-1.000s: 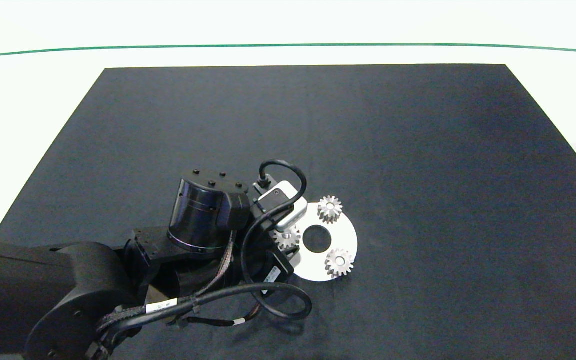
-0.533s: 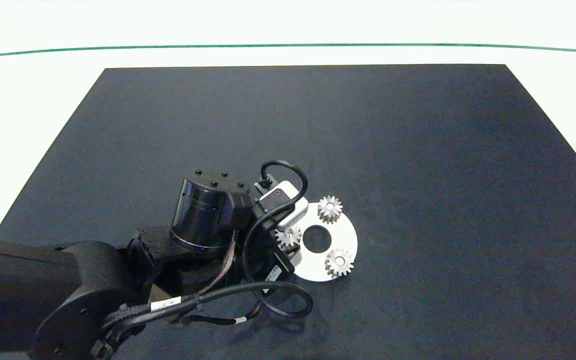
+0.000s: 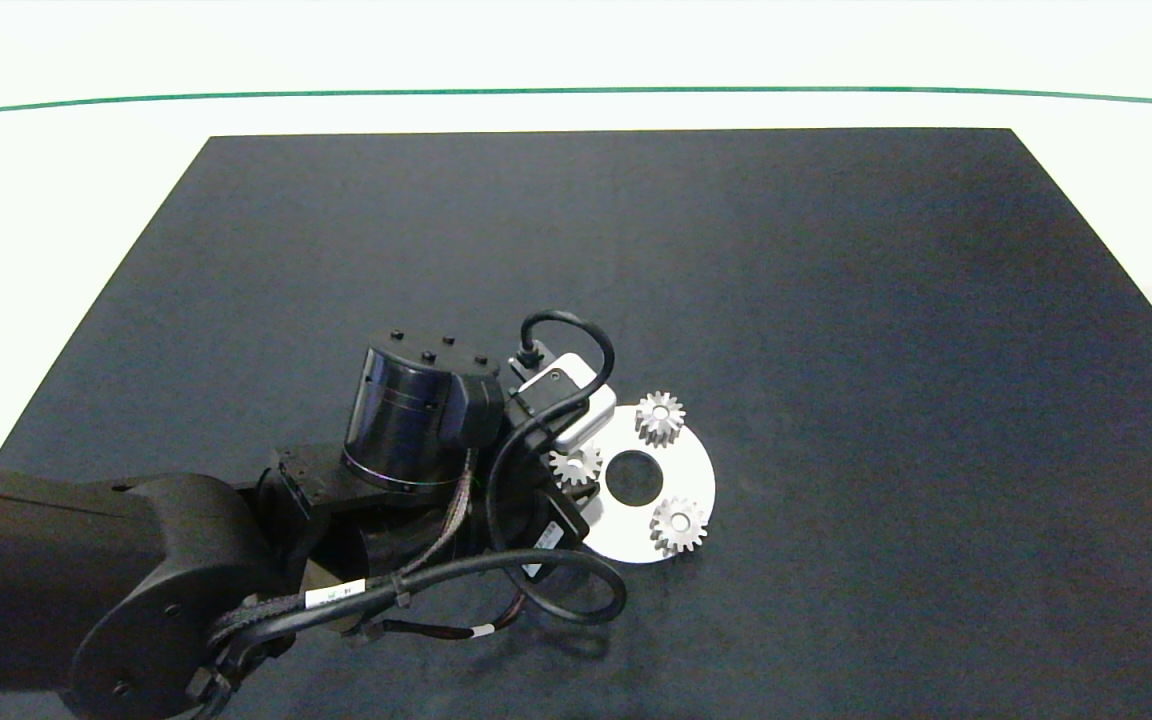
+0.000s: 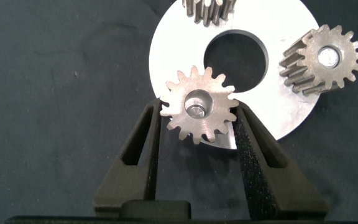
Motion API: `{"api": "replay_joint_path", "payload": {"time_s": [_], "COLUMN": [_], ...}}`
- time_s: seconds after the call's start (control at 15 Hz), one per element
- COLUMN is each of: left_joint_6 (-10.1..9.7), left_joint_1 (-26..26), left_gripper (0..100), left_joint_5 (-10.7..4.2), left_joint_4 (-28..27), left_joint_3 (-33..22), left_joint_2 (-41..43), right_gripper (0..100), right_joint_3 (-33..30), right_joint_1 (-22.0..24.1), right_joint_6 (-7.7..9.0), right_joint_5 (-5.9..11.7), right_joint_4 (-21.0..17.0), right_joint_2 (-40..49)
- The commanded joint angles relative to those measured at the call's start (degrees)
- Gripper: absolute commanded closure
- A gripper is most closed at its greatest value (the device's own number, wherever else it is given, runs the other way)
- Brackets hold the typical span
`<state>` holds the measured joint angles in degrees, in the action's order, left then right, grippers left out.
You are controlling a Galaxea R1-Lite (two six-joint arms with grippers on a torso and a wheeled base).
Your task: Install three planetary gears onto the carrier pins
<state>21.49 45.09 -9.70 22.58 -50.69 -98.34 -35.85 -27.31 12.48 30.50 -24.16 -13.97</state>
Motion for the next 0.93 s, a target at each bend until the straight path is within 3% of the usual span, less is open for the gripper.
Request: {"api": "replay_joint_path", "payload": {"time_s": [0.07,0.8,0.87,0.93], "left_joint_6": [0.13,-0.13,-0.13,-0.13], "left_joint_1": [0.0,0.0,0.1,0.1], "left_gripper": [93,93,0,0], "left_joint_5": [-0.05,-0.05,-0.05,-0.05], "left_joint_4": [0.2,0.2,0.2,0.2], "left_joint_3": [0.3,1.2,1.3,1.3], "left_joint_2": [0.1,-0.1,-0.1,-0.1], "right_gripper": [0,0,0,0], "right_joint_3": [-0.1,-0.1,-0.1,-0.1], "right_joint_1": [0.0,0.0,0.0,0.0], "right_joint_6": [0.09,0.09,0.09,0.09], "right_joint_5": [0.17,-0.18,-0.18,-0.18], "right_joint_4": [-0.1,-0.1,-0.1,-0.1], "right_joint_2": [0.0,0.3,0.3,0.3]}}
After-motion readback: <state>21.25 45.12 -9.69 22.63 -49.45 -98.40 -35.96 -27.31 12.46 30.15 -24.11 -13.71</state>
